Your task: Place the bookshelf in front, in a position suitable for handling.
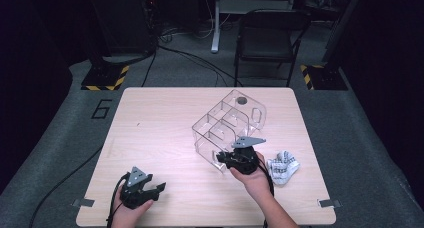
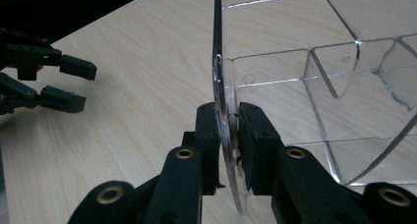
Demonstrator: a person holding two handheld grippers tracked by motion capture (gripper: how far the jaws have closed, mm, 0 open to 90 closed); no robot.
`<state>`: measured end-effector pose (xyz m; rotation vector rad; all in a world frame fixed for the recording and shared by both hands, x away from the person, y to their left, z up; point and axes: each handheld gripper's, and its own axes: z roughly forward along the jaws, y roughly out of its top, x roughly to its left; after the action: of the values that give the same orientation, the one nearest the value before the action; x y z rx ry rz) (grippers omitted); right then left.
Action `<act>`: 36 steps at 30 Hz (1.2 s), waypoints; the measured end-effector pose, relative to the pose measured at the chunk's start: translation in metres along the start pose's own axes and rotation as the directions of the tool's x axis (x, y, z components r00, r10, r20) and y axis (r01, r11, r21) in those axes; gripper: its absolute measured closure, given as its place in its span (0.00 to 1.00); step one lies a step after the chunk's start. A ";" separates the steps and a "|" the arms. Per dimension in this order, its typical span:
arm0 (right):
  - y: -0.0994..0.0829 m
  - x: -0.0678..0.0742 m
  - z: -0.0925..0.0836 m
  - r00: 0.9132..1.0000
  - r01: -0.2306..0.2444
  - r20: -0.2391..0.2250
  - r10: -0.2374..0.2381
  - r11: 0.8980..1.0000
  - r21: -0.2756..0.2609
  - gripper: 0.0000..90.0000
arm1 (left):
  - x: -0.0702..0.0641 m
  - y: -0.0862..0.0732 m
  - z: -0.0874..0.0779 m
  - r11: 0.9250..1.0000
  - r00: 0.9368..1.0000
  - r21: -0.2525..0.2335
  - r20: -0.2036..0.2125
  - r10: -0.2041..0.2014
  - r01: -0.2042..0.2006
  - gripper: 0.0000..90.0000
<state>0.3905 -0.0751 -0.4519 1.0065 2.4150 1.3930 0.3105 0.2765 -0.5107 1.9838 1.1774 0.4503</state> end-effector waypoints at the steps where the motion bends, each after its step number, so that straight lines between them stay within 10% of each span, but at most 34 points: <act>1: 0.000 0.001 0.000 1.000 0.007 -0.003 -0.007 1.000 0.003 0.88 | 0.000 0.000 0.000 1.000 1.000 0.002 0.000 0.004 -0.004 0.41; 36: -0.009 0.029 0.024 0.992 0.062 -0.110 -0.059 0.998 0.028 0.58 | 0.001 -0.001 0.001 1.000 1.000 -0.009 -0.007 -0.003 0.003 0.41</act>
<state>0.3752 -0.0425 -0.4678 0.8777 2.5298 1.4302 0.3106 0.2769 -0.5118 1.9741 1.1812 0.4609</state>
